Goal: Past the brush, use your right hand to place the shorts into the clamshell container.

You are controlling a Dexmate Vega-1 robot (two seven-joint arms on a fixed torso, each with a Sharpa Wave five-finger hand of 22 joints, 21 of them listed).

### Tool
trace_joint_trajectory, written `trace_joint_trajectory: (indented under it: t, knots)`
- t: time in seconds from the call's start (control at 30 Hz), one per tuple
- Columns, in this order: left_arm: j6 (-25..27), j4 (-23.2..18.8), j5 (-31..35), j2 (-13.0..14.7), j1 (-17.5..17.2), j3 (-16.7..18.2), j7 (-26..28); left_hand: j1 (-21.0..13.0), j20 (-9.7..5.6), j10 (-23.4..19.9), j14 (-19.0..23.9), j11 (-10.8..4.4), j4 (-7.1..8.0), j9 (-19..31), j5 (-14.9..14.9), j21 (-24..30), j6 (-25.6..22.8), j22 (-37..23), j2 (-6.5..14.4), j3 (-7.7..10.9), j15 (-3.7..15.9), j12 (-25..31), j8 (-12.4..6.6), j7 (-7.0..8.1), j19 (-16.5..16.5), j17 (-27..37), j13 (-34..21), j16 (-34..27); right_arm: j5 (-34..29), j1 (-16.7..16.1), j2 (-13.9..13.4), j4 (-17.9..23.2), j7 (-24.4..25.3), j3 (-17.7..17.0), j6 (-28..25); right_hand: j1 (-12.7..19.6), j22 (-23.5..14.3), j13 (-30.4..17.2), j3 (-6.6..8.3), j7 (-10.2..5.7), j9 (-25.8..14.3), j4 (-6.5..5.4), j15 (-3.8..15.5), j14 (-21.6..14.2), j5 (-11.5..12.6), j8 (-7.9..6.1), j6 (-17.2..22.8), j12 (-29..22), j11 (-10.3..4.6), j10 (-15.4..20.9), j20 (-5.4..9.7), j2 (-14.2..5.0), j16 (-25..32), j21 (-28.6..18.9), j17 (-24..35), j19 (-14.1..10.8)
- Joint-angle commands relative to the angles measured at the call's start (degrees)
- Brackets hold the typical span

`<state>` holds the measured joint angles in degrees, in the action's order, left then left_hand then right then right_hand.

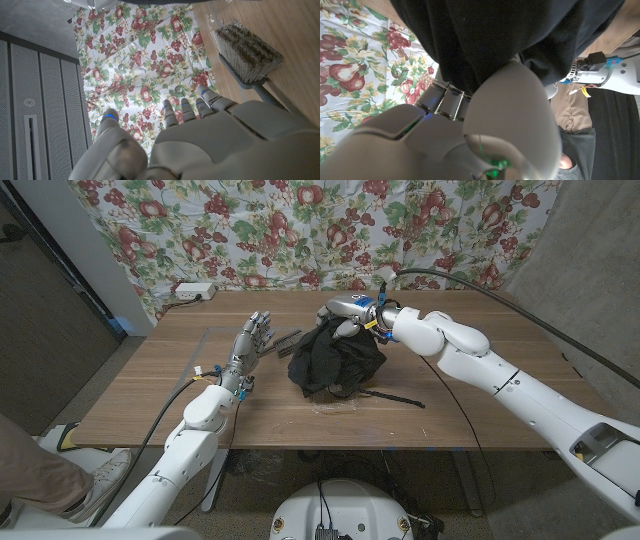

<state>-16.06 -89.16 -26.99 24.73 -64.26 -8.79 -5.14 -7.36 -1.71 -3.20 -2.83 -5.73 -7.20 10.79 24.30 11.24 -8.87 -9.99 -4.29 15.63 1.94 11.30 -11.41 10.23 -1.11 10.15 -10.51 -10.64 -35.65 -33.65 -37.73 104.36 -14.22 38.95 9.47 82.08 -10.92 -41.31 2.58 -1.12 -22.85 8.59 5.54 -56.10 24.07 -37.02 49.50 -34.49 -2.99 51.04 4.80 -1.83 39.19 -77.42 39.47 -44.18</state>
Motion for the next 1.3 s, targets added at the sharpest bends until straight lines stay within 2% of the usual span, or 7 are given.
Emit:
trace_joint_trajectory:
  t: [0.03,0.13,0.2,0.67,0.97,1.27,1.3]
  knots:
    - [0.0,-0.1,0.0,0.1,0.0,0.1,0.1,0.0,-2.63,-0.3,-0.6,-0.05,-0.14,0.1,0.0,-0.1,-0.5,-0.2,0.1,-0.05,4.05,0.4,-0.14,0.21,-0.3,0.2,-0.3,-0.1,-1.1,1.2,1.3,-3.4,0.1,2.0,0.7,3.8,-0.2,0.0,1.77,-0.12,-0.7,-1.04,7.31,-2.4,-0.2,-0.23,-0.3,0.1,-0.35,0.9,8.03,-4.42,0.3,-0.5,0.3,0.4]
    - [0.1,-0.2,-0.1,0.2,0.0,0.2,0.2,0.0,-2.64,-0.2,-0.6,0.02,-0.14,0.1,0.0,-0.1,-0.5,-0.2,0.1,-0.07,4.10,0.4,-0.13,0.27,-0.2,0.2,-0.3,-0.1,-1.9,1.6,1.6,-4.2,0.2,2.7,0.9,3.8,-0.2,0.0,1.76,-0.20,-0.8,-1.05,7.31,-2.3,-0.3,-0.29,-0.2,0.2,-0.40,1.0,8.00,-4.43,0.3,-0.5,0.3,0.6]
    - [0.2,-0.3,-0.2,0.2,0.0,0.2,0.1,0.0,-2.64,-0.3,-0.6,0.00,-0.13,0.1,0.0,-0.1,-0.5,-0.2,0.1,-0.08,4.10,0.4,-0.13,0.28,-0.2,0.2,-0.3,-0.1,-4.9,2.0,1.4,-3.6,0.6,3.5,0.6,3.8,-0.2,0.0,1.76,-0.26,-0.8,-1.04,7.31,-2.2,-0.3,-0.35,-0.2,0.2,-0.45,1.0,7.98,-4.43,0.3,-0.6,0.3,0.7]
    - [0.2,0.4,-0.3,0.0,0.3,0.3,-0.1,0.0,-2.69,-0.3,-0.6,-0.03,-0.11,0.1,0.0,0.0,-0.5,-0.2,0.2,-0.16,4.07,0.4,-0.10,0.25,-0.3,0.2,-0.3,-0.1,-6.4,3.0,3.1,-6.2,-0.1,5.1,0.9,3.7,-0.2,0.3,1.76,-0.45,-1.1,-1.16,7.33,-1.9,-0.5,-0.84,0.7,0.7,-0.93,1.2,7.93,-4.58,0.1,-0.8,0.3,1.4]
    - [0.6,0.6,-0.2,0.1,0.6,0.5,-0.3,0.0,-2.68,-0.3,-0.7,0.06,-0.09,0.1,0.0,0.0,-0.6,-0.2,0.2,-0.20,4.09,0.4,-0.09,0.21,-0.3,0.2,-0.3,-0.1,-7.4,3.7,3.7,-8.5,0.3,6.1,0.6,3.8,-0.1,0.0,1.94,-0.78,-0.1,-1.15,7.11,-1.2,-0.6,-0.18,0.6,0.5,-1.51,0.8,7.83,-4.93,-1.8,-0.7,-1.5,2.5]
    - [0.8,0.3,-0.1,-0.1,0.5,0.2,-0.3,0.0,-2.71,-0.3,-0.7,0.04,-0.09,0.1,0.0,-0.1,-0.6,-0.2,0.2,-0.24,4.06,0.4,-0.08,0.24,-0.2,0.2,-0.3,-0.1,-8.9,3.0,3.5,-9.2,2.1,6.5,0.0,3.8,-0.1,-0.1,1.95,-0.85,-0.1,-1.14,7.11,-1.2,-0.6,-0.14,0.5,0.5,-1.56,0.8,7.84,-4.94,-1.9,-0.7,-1.6,2.6]
    - [0.9,0.2,0.0,-0.1,0.5,0.2,-0.2,0.0,-2.72,-0.3,-0.7,0.02,-0.09,0.1,0.0,-0.1,-0.6,-0.2,0.2,-0.24,4.11,0.4,-0.08,0.27,-0.2,0.2,-0.3,-0.1,-9.0,2.9,3.5,-9.2,2.2,6.5,-0.1,3.3,-1.4,0.9,3.14,-1.15,0.2,-2.05,7.27,-1.2,0.2,0.31,0.0,0.7,-0.82,0.3,7.80,-4.43,-3.2,0.7,-3.4,3.2]
